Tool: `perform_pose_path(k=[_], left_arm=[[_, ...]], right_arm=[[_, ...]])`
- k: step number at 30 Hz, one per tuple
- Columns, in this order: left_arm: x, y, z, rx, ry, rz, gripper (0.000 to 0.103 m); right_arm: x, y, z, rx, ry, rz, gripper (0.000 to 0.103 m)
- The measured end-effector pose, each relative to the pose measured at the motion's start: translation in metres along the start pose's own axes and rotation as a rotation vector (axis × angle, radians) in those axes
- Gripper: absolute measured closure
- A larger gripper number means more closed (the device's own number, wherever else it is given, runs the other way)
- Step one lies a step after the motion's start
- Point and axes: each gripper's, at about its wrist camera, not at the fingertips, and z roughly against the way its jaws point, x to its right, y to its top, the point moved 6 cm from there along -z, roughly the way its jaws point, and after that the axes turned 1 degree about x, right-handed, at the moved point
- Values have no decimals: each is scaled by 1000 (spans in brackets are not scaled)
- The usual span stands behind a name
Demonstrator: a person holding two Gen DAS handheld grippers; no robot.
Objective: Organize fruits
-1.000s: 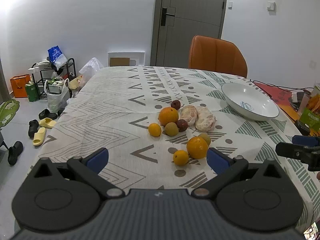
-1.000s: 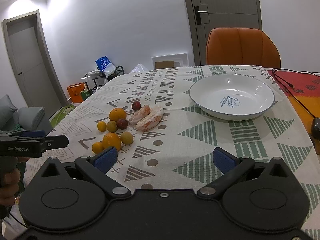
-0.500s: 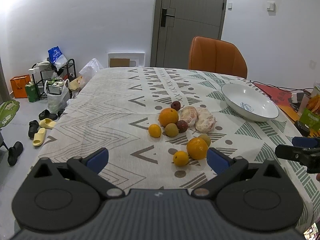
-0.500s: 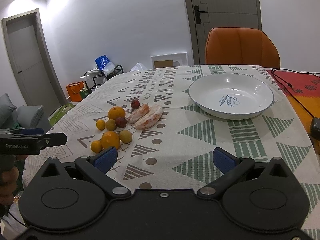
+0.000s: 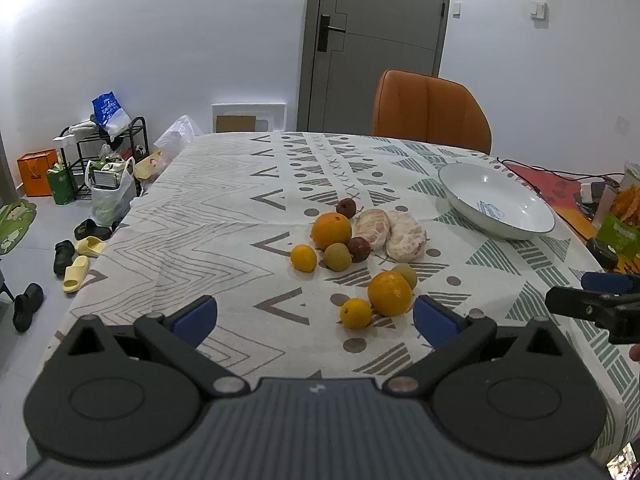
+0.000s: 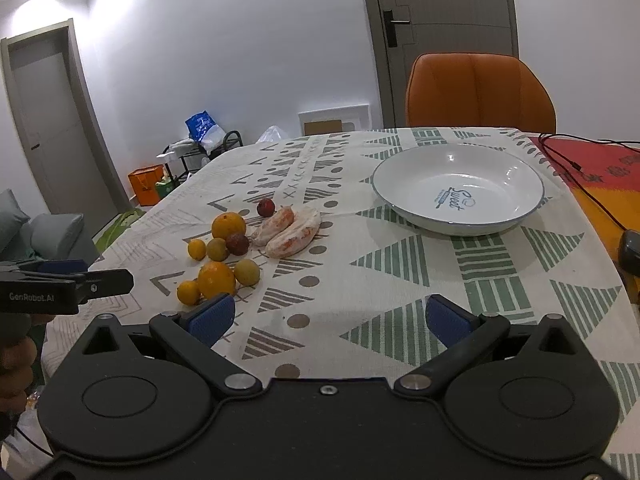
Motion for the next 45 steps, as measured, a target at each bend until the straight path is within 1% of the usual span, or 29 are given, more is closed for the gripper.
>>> perform_pose_path(k=[3, 8, 18, 27, 35, 37, 39, 43, 45], left_arm=[[0, 1, 1, -1, -16, 7, 0], [-1, 2, 2, 13, -13, 5, 0], [-2, 0, 1, 16, -35, 8, 0], [0, -3, -2, 16, -37, 2, 0], [-1, -7, -12, 22, -48, 20, 2], [1, -9, -17, 16, -67, 18, 2], [2, -11, -21, 16, -82, 21, 7], [3, -13, -33, 0, -84, 22, 14], [3, -14, -39, -13, -90, 31, 23]], right_arm=[[0, 0, -1, -5, -6, -3, 0], [0, -2, -3, -17, -4, -13, 0], [-2, -3, -3, -25, -1, 8, 0], [0, -4, -7, -37, 1, 14, 0], [2, -8, -20, -67, 35, 12, 0], [3, -9, -25, -69, 57, 0, 0], [4, -9, -29, -64, 68, -10, 0], [2, -8, -39, -68, 98, -13, 0], [0, -6, -43, -69, 113, -14, 0]])
